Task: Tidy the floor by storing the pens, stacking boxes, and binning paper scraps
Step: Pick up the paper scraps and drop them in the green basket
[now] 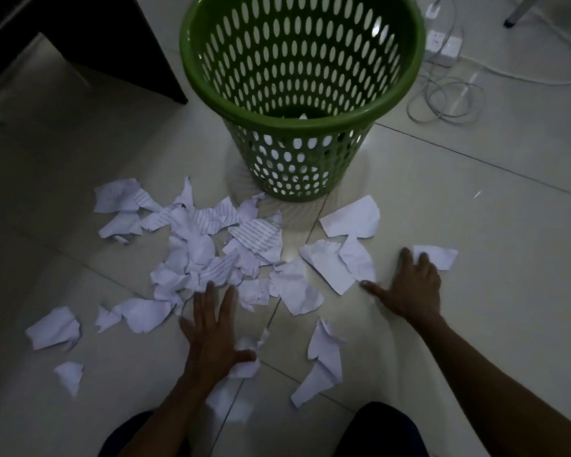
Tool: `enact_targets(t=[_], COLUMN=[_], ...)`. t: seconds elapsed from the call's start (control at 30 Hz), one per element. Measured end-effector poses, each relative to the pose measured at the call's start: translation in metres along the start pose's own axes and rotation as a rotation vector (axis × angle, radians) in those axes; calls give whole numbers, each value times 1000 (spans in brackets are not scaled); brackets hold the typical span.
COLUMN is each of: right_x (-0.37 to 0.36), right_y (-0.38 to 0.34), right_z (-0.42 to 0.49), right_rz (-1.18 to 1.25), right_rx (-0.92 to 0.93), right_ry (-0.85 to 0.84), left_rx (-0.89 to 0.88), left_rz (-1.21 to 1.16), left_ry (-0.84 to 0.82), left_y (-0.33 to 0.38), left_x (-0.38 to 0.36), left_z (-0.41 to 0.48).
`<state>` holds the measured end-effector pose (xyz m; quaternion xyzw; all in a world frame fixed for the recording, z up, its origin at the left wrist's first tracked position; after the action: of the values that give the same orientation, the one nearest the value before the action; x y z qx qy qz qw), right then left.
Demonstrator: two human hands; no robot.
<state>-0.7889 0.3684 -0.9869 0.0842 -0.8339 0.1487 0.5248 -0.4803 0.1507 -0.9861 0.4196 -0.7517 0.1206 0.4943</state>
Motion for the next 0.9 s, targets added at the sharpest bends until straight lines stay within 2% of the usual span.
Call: enact_targets(t=[0.13, 0.23, 0.37, 0.47, 0.57, 0.67, 0.77, 0.9], right_x=[-21, -27, -22, -17, -16, -24, -38, -54], right_y=[-66, -96, -113, -121, -133, -150, -176, -210], right_z=[-14, -21, -12, 4, 23, 28, 16, -4], right_rz=[-66, -41, -113, -218, -172, -177, -272, -430], right_rx=[211, 332, 447, 432, 359, 381, 485, 640], right_ry=[-81, -146, -127, -147, -234, -307, -285, -158], left_rx=[83, 57, 15, 6, 5, 12, 2, -29], left_rz=[12, -19, 22, 69, 112, 217, 114, 183], left_ry=[-64, -84, -104, -147, -184, -142, -170, -129], left_y=[-9, -9, -7, -3, 0, 3, -1, -8], left_x=[6, 14, 26, 30, 33, 31, 28, 25], left_z=[22, 39, 58, 67, 74, 79, 88, 90])
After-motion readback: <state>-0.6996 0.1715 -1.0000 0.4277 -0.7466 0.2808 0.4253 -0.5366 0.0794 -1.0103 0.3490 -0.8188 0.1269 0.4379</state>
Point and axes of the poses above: each hand's wrist, its own z-axis towards the middle knuckle, its own x-axis out of the back of the hand, y = z × x, the point moved 2 cm from there along z, towards the middle knuckle
